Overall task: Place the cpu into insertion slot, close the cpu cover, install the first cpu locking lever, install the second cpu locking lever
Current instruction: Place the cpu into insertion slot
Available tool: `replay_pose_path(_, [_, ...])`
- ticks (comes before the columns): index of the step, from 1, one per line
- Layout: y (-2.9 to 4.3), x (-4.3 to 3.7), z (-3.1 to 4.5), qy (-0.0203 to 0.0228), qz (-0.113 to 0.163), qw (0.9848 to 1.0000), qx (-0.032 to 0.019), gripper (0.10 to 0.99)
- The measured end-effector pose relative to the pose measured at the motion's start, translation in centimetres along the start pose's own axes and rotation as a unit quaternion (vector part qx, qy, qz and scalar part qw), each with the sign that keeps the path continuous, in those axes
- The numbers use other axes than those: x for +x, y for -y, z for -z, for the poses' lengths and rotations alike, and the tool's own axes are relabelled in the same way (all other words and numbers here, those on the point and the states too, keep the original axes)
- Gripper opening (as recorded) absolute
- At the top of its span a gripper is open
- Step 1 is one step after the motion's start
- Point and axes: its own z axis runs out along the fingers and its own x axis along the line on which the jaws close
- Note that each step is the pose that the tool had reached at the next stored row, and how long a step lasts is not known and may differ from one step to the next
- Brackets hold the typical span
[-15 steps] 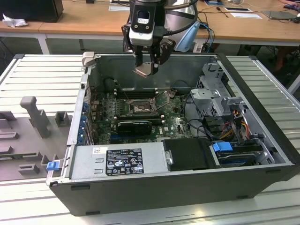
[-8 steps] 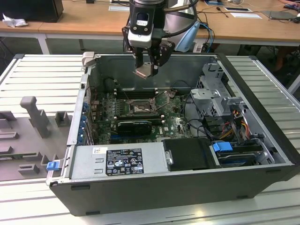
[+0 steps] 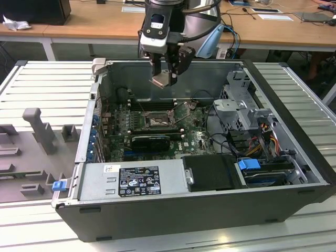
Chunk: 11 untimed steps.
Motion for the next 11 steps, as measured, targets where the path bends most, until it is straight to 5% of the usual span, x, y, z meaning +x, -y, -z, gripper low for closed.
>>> replay_pose_path(11, [0.00,0.00,-0.03,0.0050,-0.059,0.9983,-0.0010,0.529])
